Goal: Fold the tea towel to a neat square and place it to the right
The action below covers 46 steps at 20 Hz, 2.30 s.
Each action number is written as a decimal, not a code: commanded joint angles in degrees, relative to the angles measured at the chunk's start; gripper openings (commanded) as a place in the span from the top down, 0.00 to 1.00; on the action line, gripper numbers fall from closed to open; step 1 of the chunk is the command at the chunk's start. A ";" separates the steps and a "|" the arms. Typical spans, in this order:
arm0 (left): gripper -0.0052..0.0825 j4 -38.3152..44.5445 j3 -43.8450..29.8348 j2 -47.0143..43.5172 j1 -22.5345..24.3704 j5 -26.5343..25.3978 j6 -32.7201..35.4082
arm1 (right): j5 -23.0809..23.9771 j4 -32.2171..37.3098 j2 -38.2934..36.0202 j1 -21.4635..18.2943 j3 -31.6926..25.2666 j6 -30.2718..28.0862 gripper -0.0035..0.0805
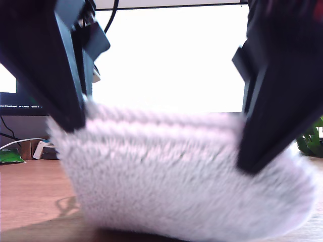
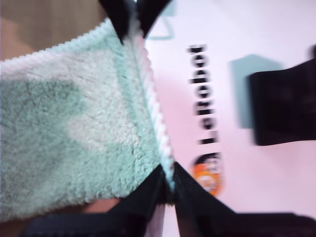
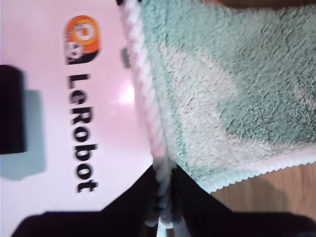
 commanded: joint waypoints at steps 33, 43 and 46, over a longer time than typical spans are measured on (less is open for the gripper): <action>0.97 25.44 -1.07 10.51 18.47 -15.65 -1.31 | 12.11 16.26 24.61 -17.99 12.98 -6.08 0.97; 0.93 29.05 -1.07 12.28 20.83 -15.69 -1.38 | 12.20 21.38 29.18 -18.12 12.98 -6.03 0.97; 0.82 28.92 -1.07 12.28 20.83 -15.72 -1.62 | 12.79 21.35 29.18 -18.23 12.98 -5.97 0.90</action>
